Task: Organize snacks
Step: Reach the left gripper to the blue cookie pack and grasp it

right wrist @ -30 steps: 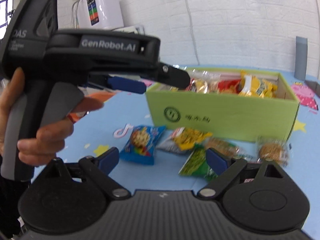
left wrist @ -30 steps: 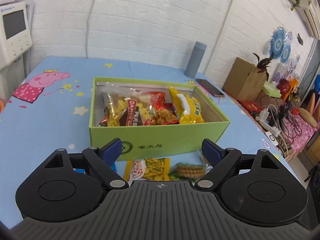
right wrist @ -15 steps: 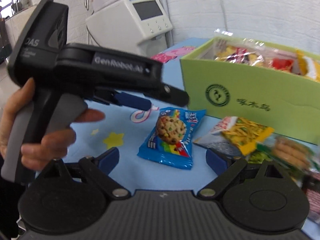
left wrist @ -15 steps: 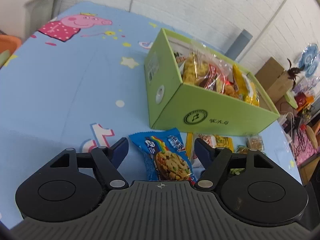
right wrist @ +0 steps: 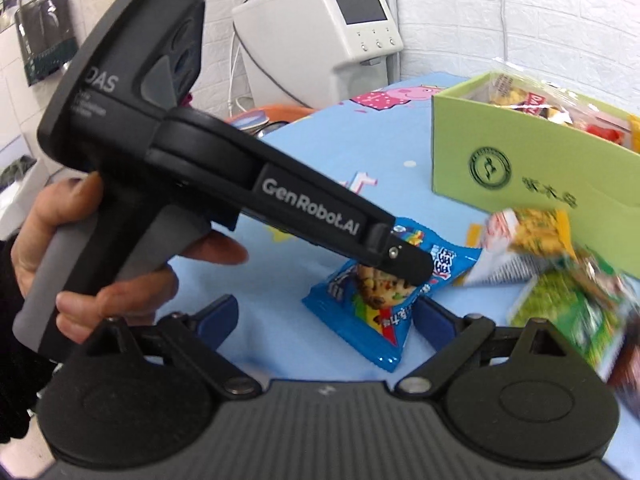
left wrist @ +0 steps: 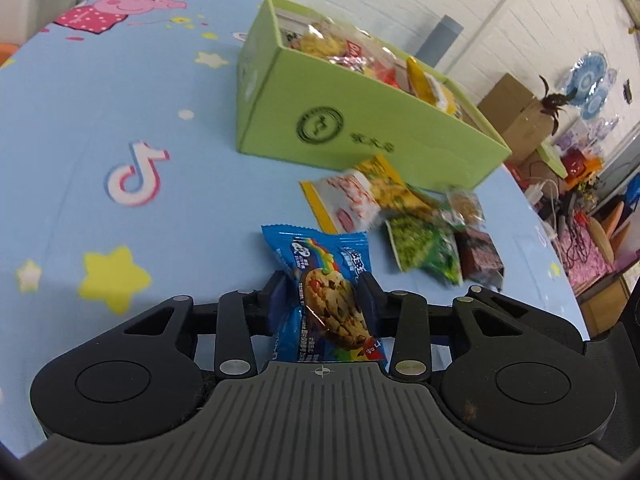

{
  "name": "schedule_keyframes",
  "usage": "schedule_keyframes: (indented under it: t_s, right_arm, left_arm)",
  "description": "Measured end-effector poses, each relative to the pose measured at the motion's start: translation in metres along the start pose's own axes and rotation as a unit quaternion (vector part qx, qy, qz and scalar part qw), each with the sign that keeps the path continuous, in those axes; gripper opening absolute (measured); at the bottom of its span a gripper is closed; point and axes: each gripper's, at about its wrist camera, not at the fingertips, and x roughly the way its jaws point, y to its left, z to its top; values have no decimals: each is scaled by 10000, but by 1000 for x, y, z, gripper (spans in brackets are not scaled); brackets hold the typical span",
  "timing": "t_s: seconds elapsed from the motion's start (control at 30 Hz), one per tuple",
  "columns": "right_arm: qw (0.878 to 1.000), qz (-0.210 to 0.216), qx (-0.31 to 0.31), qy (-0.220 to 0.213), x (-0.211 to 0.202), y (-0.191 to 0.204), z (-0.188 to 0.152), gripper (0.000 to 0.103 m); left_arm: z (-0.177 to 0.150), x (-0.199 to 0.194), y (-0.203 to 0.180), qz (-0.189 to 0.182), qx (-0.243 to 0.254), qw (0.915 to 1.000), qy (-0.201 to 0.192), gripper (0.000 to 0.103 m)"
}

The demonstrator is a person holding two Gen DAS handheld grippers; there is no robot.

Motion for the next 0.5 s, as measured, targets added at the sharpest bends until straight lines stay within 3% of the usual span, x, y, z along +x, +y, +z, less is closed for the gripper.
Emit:
schedule_keyframes:
  t_s: [0.13, 0.23, 0.33, 0.5]
  right_arm:
    - [9998, -182, 97, 18, -37, 9, -33, 93]
    - [9984, -519, 201, -62, -60, 12, -48, 93]
    - [9946, -883, 420, -342, -75, 11, -55, 93]
    - [9913, -962, 720, -546, -75, 11, -60, 93]
  left_arm:
    - [-31, -3, -35, -151, 150, 9998, 5, 23]
    - [-37, -4, -50, -80, 228, 9997, -35, 40]
    - [-35, -12, -53, 94, 281, 9994, -178, 49]
    - [-36, -16, -48, 237, 225, 9994, -120, 49]
